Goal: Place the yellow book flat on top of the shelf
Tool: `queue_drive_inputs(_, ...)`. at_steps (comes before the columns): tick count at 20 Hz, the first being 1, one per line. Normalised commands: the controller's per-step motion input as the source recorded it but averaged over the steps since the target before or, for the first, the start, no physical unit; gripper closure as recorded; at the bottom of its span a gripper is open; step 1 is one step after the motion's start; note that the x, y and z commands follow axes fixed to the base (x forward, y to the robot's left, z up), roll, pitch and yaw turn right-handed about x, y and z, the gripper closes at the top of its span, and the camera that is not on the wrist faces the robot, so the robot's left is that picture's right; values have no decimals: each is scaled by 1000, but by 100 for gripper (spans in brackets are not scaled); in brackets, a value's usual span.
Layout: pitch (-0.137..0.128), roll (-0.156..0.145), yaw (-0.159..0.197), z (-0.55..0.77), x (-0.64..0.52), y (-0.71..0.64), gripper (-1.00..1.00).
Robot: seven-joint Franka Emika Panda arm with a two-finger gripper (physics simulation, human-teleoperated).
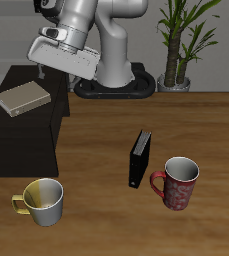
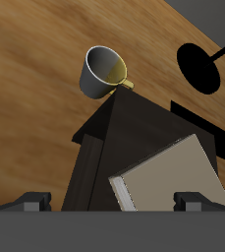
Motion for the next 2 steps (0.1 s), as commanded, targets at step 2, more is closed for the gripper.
queue_drive_inputs(2, 18, 100, -31, 70, -8, 198, -100)
